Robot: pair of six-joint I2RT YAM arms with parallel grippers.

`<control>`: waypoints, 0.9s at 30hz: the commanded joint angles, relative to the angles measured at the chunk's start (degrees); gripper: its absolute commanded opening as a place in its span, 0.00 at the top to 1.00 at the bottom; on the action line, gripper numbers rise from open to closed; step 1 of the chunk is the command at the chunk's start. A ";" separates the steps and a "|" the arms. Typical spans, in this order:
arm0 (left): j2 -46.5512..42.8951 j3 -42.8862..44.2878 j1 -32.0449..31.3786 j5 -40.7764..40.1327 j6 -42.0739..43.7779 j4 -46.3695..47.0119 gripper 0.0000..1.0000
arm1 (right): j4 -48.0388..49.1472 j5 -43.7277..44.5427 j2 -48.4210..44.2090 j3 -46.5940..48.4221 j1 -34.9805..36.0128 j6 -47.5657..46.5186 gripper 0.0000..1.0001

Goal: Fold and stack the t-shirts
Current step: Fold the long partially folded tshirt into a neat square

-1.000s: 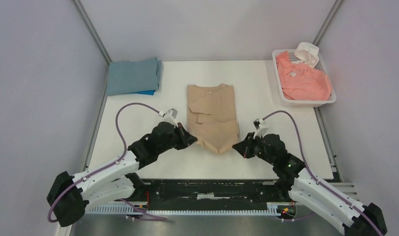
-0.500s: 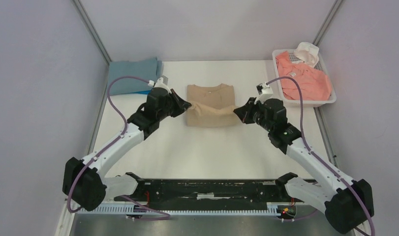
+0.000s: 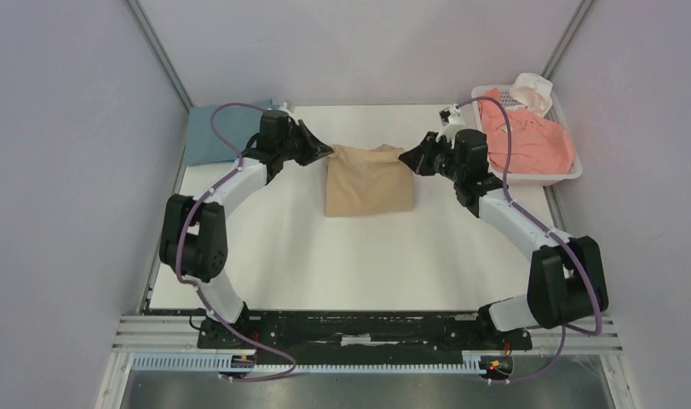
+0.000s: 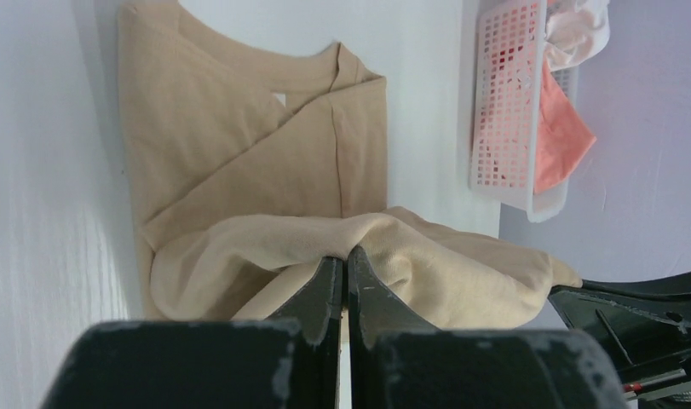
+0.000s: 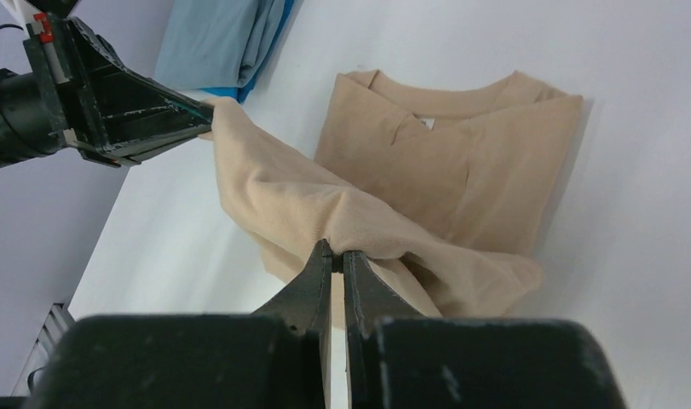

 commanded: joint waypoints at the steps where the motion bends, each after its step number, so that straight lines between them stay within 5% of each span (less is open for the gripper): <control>1: 5.31 6.99 1.69 2.88 2.13 3.24 0.98 | 8.77 -4.59 6.72 7.14 -1.64 0.29 1.00; 9: 18.55 17.53 3.00 -5.32 1.26 -1.44 0.98 | 20.59 -7.04 25.06 12.88 -6.24 8.15 1.00; 15: 31.77 30.95 3.54 -12.29 -0.57 -8.74 0.98 | 18.45 -2.56 39.41 23.65 -7.13 4.73 1.00; 19: 37.50 36.24 3.55 -12.88 -2.59 -10.14 0.98 | 15.76 -7.57 49.65 33.35 -7.14 2.80 1.00; 22: 39.57 39.29 3.55 -10.96 -3.31 -11.58 0.74 | 15.94 -8.90 50.99 35.54 -7.15 2.22 0.71; 25: 37.68 40.63 3.55 -11.69 -2.82 -13.21 0.40 | 11.74 -7.16 49.56 37.64 -7.18 0.30 0.58; 27: 34.50 40.49 3.55 -13.06 -2.08 -14.07 0.29 | 10.22 -7.24 47.35 37.56 -7.20 -0.81 0.49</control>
